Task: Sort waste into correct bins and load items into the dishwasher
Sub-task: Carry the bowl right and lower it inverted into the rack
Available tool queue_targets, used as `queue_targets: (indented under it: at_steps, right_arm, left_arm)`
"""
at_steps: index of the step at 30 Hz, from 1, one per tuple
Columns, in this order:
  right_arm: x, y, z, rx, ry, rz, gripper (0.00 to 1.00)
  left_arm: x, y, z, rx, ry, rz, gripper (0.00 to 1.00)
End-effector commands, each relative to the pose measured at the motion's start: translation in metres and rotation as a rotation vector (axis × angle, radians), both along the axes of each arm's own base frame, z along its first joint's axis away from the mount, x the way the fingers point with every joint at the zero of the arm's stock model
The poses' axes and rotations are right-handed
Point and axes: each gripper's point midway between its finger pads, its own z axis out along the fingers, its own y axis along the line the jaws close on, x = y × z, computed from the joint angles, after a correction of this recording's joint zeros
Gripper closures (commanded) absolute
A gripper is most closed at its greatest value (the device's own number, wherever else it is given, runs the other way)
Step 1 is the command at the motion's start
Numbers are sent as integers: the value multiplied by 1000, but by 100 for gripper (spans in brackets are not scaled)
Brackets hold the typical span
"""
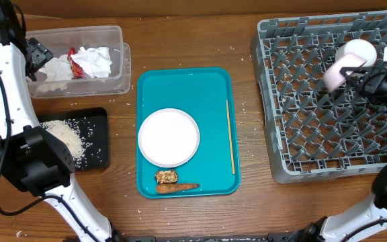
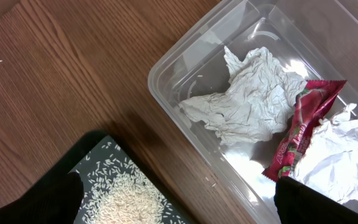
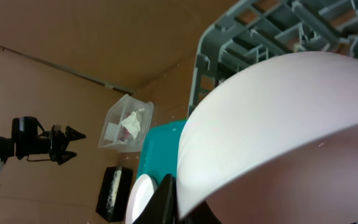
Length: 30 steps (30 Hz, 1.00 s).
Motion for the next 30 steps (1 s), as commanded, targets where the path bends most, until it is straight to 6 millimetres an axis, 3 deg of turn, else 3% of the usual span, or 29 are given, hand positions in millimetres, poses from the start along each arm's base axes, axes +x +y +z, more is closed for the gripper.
queue_targets:
  at_steps: [1,7,13,20,30]
  right_arm:
    - [-4,2,-24,23,104,-16,96]
    - [-6,-14,-46,-40,245,-102,96]
    - [-5,-29,-43,-92,304,-164,96]
    - [-17,-51,-49,-229,460,-270,93]
    - [-33,-72,-64,-299,636,-415,82]
  left_arm:
    - [0,-4,19,11,-46,8,0]
    - [0,-4,19,11,-46,8,0]
    - [0,-4,19,11,-46,7,0]
    - [0,-4,19,11,-46,8,0]
    - [0,-4,19,11,-46,8,0]
